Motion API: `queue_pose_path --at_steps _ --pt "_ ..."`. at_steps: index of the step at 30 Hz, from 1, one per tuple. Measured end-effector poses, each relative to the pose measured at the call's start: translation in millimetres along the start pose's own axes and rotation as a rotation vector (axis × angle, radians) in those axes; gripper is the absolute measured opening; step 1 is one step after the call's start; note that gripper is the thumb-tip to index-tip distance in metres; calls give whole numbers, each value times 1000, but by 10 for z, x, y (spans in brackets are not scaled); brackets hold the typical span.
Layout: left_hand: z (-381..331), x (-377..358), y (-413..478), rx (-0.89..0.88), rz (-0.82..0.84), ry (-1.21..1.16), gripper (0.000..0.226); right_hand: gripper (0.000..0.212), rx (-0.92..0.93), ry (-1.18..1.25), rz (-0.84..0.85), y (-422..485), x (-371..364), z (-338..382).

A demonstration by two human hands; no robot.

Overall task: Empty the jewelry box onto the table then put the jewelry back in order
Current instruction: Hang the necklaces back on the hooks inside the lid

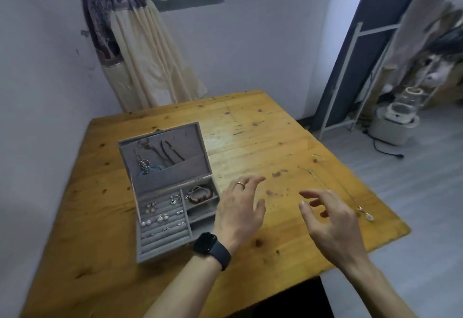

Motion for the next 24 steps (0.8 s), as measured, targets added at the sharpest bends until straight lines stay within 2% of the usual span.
queue_pose_path --at_steps 5,8,13,16,24 --pt "-285 -551 -197 -2 188 14 50 17 -182 -142 -82 -293 406 -529" --pt "-369 -726 -289 -5 221 61 47 18 -290 -258 -109 -370 556 -830" --pt "-346 -793 -342 11 227 77 47 37 -468 -372 15 -408 599 -1164" --pt "-348 -783 -344 7 244 76 47 36 -478 -375 8 -383 569 -1186" --pt "-314 -724 -267 -17 247 124 44 14 -483 -408 6 -318 526 -1115"
Point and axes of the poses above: each hand's wrist, its own y-axis towards the middle knuckle, its own x-axis out of the back of the hand, z = x × y, the point moved 3 cm from there along y, towards the middle knuckle, and after that the axes turned 9 degrees about x, right-handed, at the moved point
